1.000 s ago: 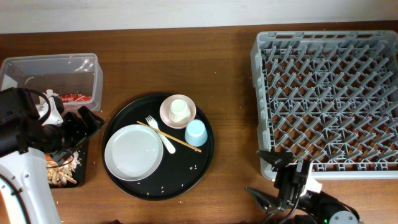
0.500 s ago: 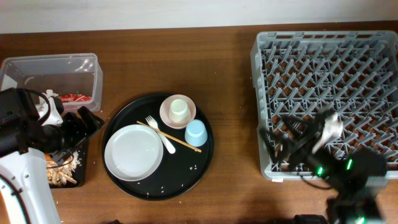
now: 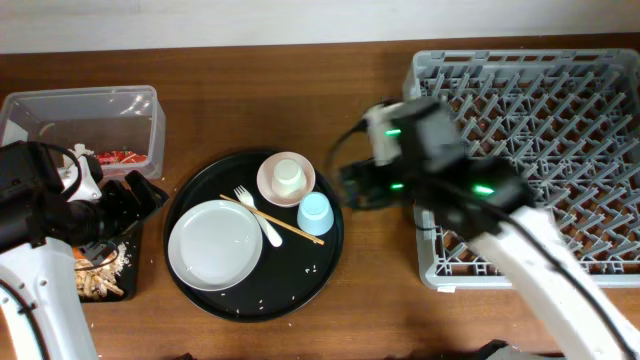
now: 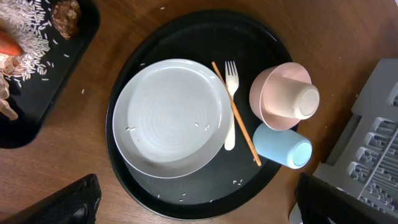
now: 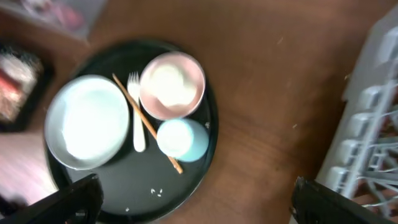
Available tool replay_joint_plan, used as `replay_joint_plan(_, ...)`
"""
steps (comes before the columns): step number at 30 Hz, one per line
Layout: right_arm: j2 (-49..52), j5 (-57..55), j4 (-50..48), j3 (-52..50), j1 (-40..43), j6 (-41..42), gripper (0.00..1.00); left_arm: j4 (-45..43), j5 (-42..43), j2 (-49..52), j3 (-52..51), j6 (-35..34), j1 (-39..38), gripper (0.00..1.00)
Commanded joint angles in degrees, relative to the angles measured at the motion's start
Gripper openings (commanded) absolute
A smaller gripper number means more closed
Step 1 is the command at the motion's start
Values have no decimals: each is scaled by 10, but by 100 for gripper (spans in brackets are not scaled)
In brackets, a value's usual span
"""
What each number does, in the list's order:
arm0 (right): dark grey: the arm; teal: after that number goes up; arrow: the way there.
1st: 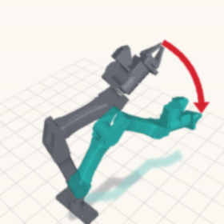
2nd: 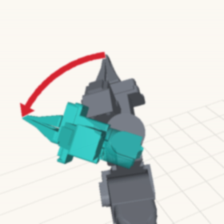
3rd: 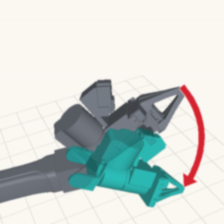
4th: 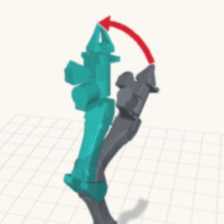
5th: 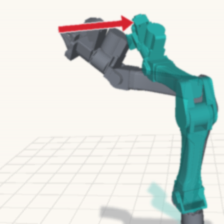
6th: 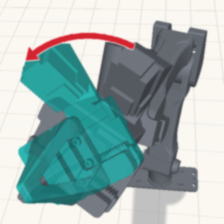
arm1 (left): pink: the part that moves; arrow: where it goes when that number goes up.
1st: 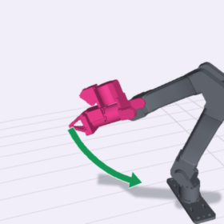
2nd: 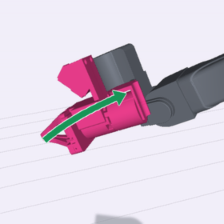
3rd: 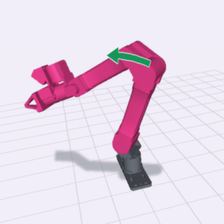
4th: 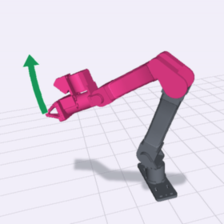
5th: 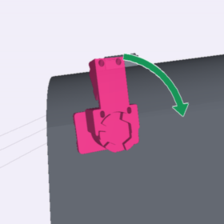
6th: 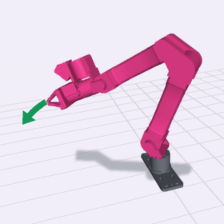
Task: Sort waste into correct bins and load items into the dishwasher rack
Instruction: 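Move the right gripper from the rack over the light blue cup, then grasp the light blue cup with the right gripper and lift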
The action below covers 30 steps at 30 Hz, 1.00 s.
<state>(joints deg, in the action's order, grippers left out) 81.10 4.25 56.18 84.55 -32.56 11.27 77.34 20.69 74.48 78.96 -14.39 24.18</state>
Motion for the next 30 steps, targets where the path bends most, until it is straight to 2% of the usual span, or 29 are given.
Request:
replay_joint_plan(1,61,-21,-5,11,-64,17,99,1,-2,-4,0,-3,3,99)
replay_joint_plan(5,127,28,-5,10,-106,17,99,1,-2,-4,0,-3,3,99)
replay_joint_plan(13,252,1,-50,10,-112,17,99,1,-2,-4,0,-3,3,99)
replay_joint_plan(19,263,-61,-85,10,-112,18,99,1,-2,-4,0,-3,3,99)
replay_joint_plan(22,264,-103,-94,9,-112,47,99,1,-2,-4,0,-3,3,99)
replay_joint_plan(30,315,-93,-103,9,-105,48,99,1,-2,-4,0,-3,3,99)
